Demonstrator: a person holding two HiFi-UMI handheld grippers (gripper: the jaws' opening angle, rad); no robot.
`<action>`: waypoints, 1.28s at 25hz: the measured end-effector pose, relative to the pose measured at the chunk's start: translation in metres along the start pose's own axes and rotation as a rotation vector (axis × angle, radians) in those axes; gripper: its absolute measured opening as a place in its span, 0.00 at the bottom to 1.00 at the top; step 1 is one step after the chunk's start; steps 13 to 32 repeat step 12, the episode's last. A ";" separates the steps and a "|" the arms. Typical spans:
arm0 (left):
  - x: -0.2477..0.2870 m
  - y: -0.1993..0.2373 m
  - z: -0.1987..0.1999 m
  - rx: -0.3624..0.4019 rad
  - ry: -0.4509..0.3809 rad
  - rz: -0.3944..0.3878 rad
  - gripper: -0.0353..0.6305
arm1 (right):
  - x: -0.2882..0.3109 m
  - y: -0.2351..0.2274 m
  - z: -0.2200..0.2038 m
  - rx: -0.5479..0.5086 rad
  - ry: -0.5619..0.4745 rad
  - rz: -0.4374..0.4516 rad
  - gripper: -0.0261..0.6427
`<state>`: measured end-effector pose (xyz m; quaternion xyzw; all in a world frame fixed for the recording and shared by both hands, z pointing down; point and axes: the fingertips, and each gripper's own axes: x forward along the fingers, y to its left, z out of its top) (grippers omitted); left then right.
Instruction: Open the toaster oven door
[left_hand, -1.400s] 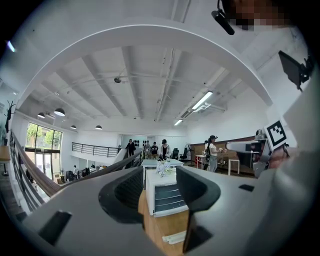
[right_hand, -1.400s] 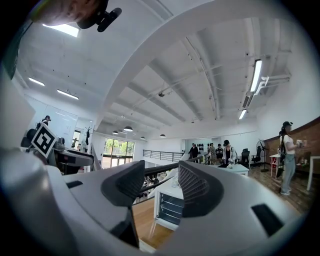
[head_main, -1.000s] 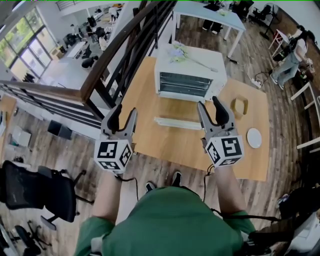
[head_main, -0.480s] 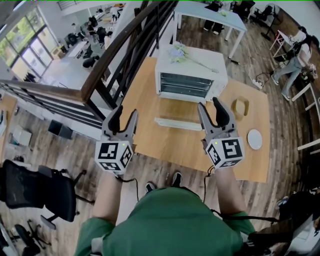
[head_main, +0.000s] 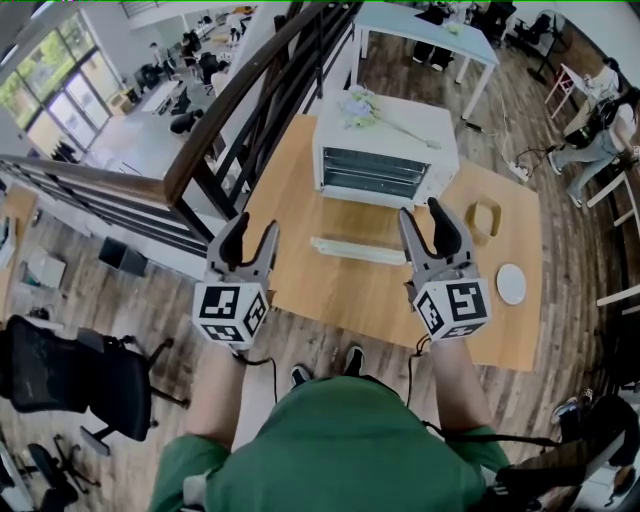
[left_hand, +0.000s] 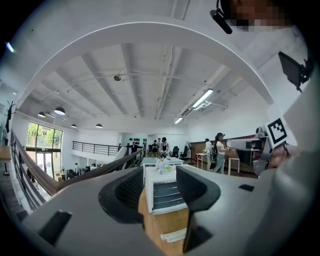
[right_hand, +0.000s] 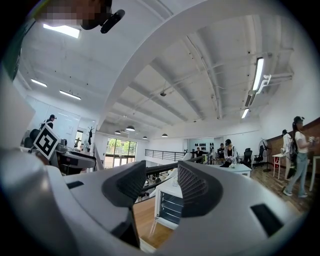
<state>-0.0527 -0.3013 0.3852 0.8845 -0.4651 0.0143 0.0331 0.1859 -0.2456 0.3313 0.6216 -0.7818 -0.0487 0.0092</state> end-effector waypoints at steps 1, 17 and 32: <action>0.001 -0.002 0.000 0.001 0.001 0.000 0.37 | 0.000 -0.002 0.000 0.001 0.001 0.001 0.35; 0.020 -0.018 -0.005 0.009 0.016 0.008 0.37 | 0.002 -0.023 -0.007 -0.021 0.012 0.022 0.35; 0.020 -0.018 -0.005 0.009 0.016 0.008 0.37 | 0.002 -0.023 -0.007 -0.021 0.012 0.022 0.35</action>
